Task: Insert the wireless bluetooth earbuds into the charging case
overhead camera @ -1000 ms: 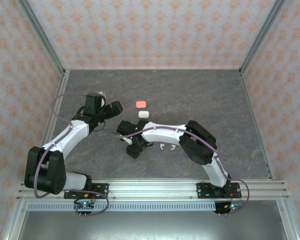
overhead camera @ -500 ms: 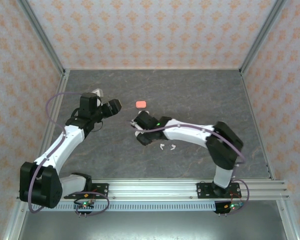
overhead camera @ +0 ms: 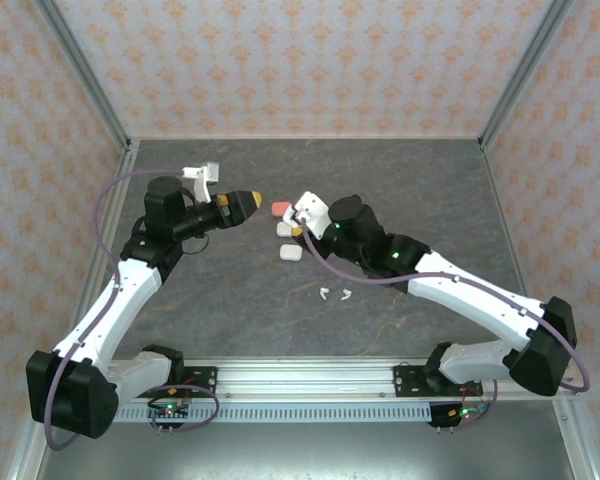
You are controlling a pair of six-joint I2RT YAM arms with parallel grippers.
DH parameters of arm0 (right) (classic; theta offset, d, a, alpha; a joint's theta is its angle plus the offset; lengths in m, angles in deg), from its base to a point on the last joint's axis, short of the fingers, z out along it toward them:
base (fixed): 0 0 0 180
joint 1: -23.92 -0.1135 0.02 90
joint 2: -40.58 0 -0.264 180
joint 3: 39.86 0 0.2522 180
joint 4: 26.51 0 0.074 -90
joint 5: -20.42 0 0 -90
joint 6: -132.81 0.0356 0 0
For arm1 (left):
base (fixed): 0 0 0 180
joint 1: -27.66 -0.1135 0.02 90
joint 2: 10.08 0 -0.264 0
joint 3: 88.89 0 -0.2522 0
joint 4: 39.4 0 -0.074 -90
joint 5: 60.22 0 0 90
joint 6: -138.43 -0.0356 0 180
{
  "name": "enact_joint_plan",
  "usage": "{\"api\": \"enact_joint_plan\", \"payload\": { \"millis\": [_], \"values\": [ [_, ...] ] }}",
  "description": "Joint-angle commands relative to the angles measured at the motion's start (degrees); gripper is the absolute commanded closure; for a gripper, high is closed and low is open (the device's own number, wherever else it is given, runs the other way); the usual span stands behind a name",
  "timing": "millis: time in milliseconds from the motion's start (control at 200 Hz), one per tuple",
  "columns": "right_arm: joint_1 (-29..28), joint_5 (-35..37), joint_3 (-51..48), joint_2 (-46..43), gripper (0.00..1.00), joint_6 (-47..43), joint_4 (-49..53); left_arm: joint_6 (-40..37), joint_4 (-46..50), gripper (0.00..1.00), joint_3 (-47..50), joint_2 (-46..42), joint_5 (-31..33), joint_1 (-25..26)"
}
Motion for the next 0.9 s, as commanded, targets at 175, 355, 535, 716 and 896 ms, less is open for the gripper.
{"api": "enact_joint_plan", "payload": {
  "millis": [175, 355, 535, 716, 896],
  "values": [
    [0.02, 0.61, -0.45, -2.05, 0.55, -6.94, -2.97, -6.03, -1.98, 0.19, -4.3, -0.17, -7.97, 8.27],
    [0.02, 0.01, -0.82, -2.58, 0.55, -6.18, -3.32, -7.54, 0.34, 0.2, -5.87, 2.92, -8.08, 10.07],
    [0.02, -1.23, -0.98, -2.4, 0.55, -5.26, -3.16, -8.72, 0.58, 0.28, -6.48, 5.66, -8.52, 11.86],
    [0.02, -0.82, -1.02, -2.19, 0.55, -5.09, -3.44, -10.38, 1.8, 0.41, -7.18, 7.01, -9.33, 13.05],
    [0.07, 0.04, -1.02, -1.85, 0.54, -4.87, -3.11, -12.36, 4.13, 0.58, -7.97, 7.5, -9.74, 13.15]
  ]
}}
